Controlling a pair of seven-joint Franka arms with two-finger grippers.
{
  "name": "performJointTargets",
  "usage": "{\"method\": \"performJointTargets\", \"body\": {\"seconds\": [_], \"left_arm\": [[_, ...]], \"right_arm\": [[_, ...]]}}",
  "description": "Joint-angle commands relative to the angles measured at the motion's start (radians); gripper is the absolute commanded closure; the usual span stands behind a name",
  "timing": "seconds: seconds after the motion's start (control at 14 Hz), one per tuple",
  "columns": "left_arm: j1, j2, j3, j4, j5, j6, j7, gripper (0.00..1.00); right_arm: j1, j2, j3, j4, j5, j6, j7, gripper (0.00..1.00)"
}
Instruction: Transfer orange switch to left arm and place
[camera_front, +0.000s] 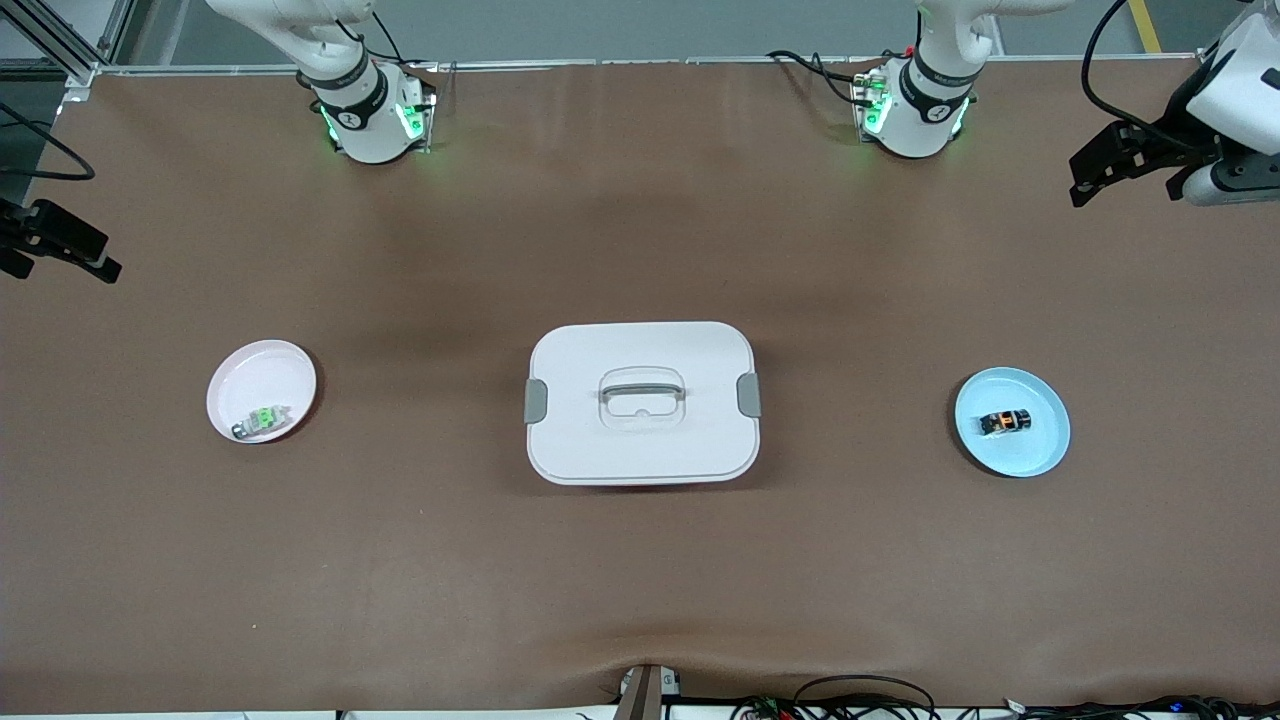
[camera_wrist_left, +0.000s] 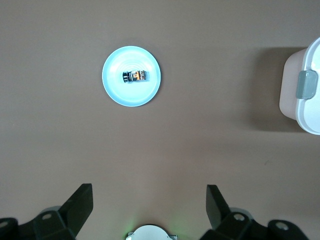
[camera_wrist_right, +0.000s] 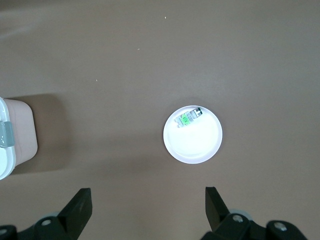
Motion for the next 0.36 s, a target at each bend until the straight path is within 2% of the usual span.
{"method": "performJointTargets", "body": {"seconds": [0.0,0.29], "left_arm": [[-0.004,0.018,0.007,0.036,0.017,-0.024,0.015,0.00],[-0.004,0.029,0.007,0.036,0.017,-0.024,0.010,0.00]], "right_arm": [[-0.019,0.004,0.016,0.019,-0.013,-0.014,-0.007,0.00],[-0.019,0.004,0.016,0.019,-0.013,-0.014,-0.007,0.00]]}}
